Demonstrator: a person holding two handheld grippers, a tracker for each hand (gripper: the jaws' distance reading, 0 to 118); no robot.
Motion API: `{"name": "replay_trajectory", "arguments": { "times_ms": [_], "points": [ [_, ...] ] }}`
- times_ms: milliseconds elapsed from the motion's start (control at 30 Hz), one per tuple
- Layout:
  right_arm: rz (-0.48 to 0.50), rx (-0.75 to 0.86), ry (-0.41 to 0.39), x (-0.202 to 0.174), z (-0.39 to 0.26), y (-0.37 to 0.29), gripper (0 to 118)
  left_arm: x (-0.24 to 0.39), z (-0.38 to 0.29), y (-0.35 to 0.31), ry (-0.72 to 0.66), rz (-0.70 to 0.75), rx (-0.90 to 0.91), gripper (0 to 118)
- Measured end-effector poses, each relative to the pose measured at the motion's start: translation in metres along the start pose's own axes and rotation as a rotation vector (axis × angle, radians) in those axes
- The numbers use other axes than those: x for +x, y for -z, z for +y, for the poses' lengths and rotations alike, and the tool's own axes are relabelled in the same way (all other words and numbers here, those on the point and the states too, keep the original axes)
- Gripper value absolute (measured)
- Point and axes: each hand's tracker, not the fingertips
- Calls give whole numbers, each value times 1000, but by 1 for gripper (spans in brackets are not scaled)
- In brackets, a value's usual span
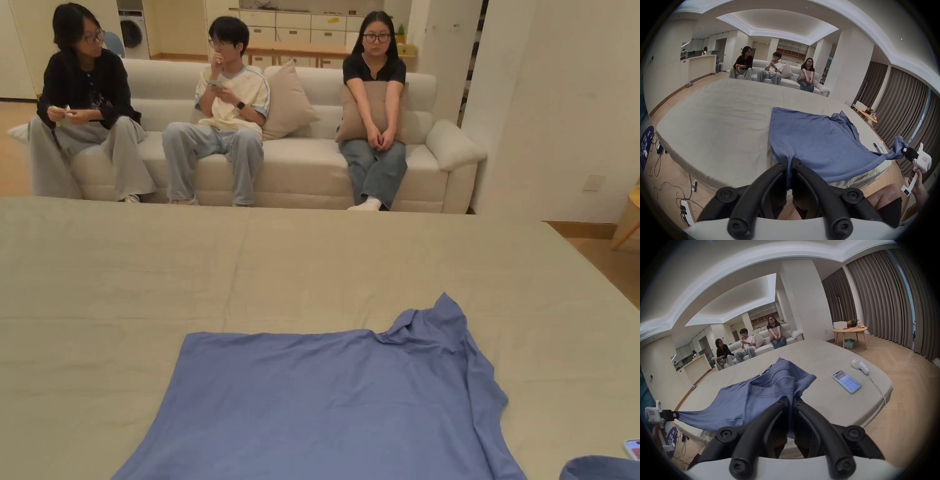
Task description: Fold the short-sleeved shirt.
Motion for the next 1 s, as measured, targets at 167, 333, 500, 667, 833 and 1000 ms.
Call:
{"name": "replay_trajectory", "arguments": {
  "times_ms": [167,333,500,667,833,1000],
  "points": [
    [37,8,-40,-11,19,45,7,2,17,27,-2,1,8,3],
    [50,-15,-72,-19,48,138,7,-8,59,90,-12,40,9,3],
    [20,-123,-79,-29,50,233,7,-23,83,183,-9,117,-112,3],
    [-36,-224,-35,-32,25,295,7,-30,76,255,-49,155,-236,3],
    [-90,-332,-103,-35,2,331,7,-37,63,289,-67,190,-290,3],
    [-122,-368,-94,-34,-6,332,51,-31,62,287,-64,184,-309,81]
  ]
}}
